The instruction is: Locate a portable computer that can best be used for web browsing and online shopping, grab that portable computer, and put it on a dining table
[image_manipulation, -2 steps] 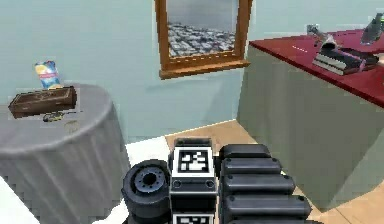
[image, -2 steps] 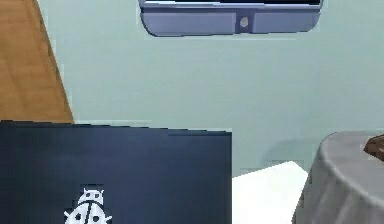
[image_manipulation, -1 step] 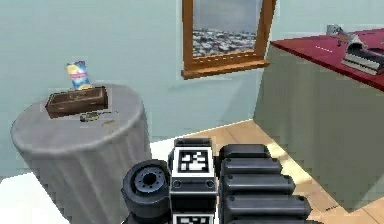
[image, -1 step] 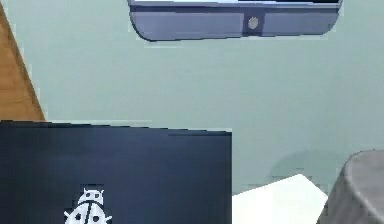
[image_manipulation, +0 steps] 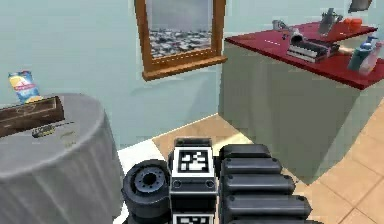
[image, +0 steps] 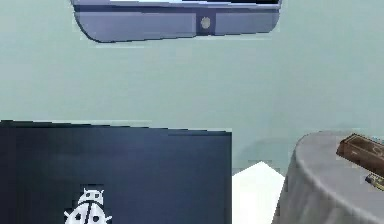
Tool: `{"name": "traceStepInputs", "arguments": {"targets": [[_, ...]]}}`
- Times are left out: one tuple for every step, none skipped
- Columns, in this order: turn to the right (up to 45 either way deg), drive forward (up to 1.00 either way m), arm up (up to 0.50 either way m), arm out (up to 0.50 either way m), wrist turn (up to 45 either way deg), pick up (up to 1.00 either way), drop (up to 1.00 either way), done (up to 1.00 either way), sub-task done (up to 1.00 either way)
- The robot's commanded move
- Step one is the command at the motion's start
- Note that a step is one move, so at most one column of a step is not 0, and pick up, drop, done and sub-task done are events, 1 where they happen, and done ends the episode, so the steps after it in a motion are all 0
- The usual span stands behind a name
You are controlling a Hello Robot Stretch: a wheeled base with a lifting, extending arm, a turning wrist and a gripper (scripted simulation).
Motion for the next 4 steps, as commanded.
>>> {"name": "traceStepInputs", "arguments": {"targets": [[0.0, 0.45, 0.0, 0.0, 0.0, 0.0, 0.0, 0.0, 0.0], [45.0, 0.0, 0.0, 0.0, 0.0, 0.0, 0.0, 0.0, 0.0], [45.0, 0.0, 0.0, 0.0, 0.0, 0.0, 0.0, 0.0, 0.0], [36.0, 0.0, 0.0, 0.0, 0.0, 0.0, 0.0, 0.0, 0.0]]}}
